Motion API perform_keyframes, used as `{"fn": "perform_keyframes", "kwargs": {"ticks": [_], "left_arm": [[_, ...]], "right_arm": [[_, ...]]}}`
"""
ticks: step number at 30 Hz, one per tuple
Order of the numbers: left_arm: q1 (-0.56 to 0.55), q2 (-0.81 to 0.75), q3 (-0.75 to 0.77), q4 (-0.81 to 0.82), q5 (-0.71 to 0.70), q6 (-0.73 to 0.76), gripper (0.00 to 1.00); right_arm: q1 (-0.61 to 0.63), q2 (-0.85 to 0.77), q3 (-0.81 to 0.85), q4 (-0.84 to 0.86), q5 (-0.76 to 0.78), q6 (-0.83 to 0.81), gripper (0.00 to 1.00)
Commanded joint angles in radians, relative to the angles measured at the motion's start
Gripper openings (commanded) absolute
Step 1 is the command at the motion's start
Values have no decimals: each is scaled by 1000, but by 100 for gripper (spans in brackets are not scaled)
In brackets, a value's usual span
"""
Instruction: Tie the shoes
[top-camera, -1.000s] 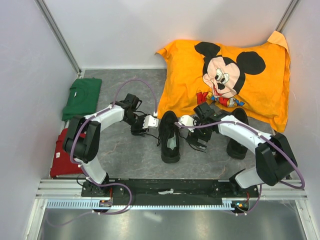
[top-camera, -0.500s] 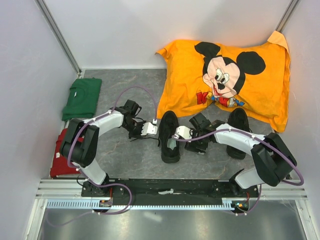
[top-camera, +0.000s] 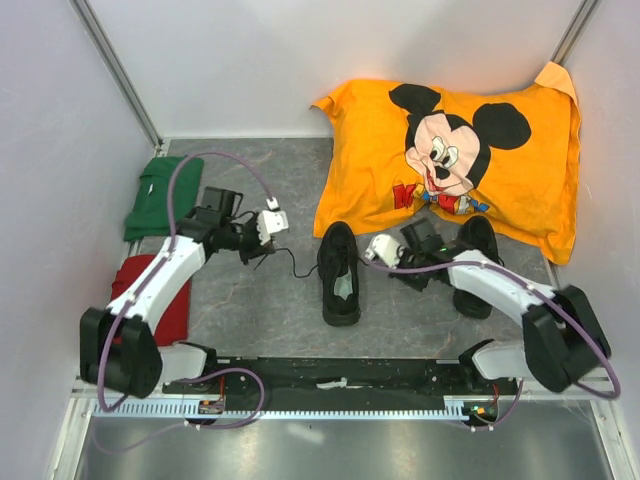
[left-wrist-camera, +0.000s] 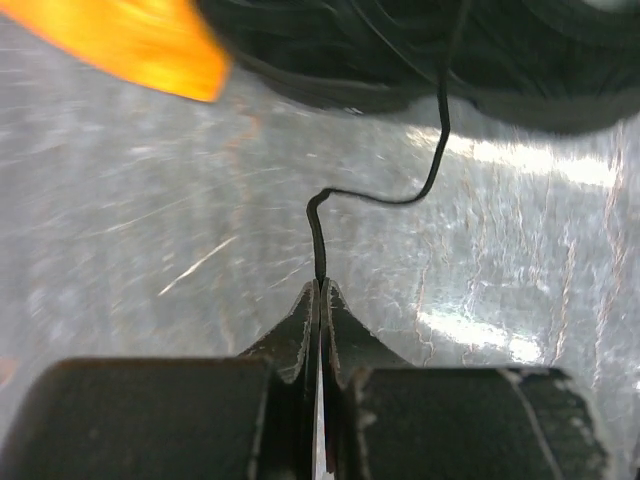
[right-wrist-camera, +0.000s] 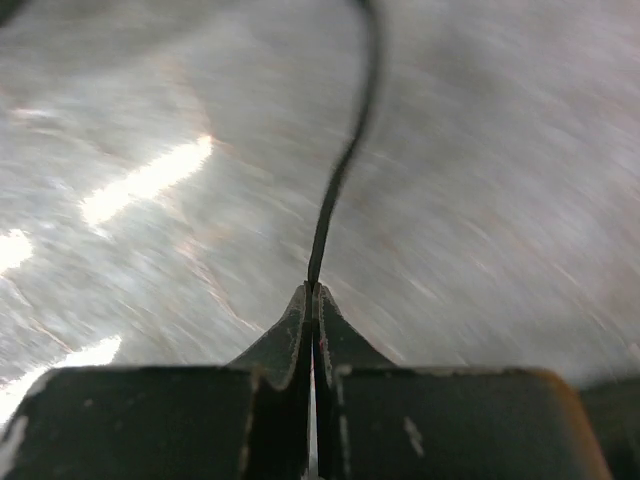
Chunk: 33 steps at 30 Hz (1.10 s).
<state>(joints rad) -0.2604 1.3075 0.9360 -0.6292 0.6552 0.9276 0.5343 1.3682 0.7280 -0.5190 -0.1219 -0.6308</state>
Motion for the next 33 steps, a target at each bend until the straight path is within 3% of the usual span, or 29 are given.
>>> {"fn": "perform_keyframes", "kwargs": {"ticks": [1,8,14,24,33], "left_arm": [[44,-176,60,34,55,-214,2],[47,-408,92,60,76,-242,2],[46,-473,187,-199,237,-70,2],[38,-655,204,-429,317,-49,1],[38,-728,153,-529,360,-36,2]], "right_arm": [[-102,-167,138,-19,-79,59,0],[-109,-167,431,-18,-339,117,0],[-14,-5,591,68,-424,189,0],[265,244,728,292,-499,325,0],[354,425,771,304,-647,324,3]]}}
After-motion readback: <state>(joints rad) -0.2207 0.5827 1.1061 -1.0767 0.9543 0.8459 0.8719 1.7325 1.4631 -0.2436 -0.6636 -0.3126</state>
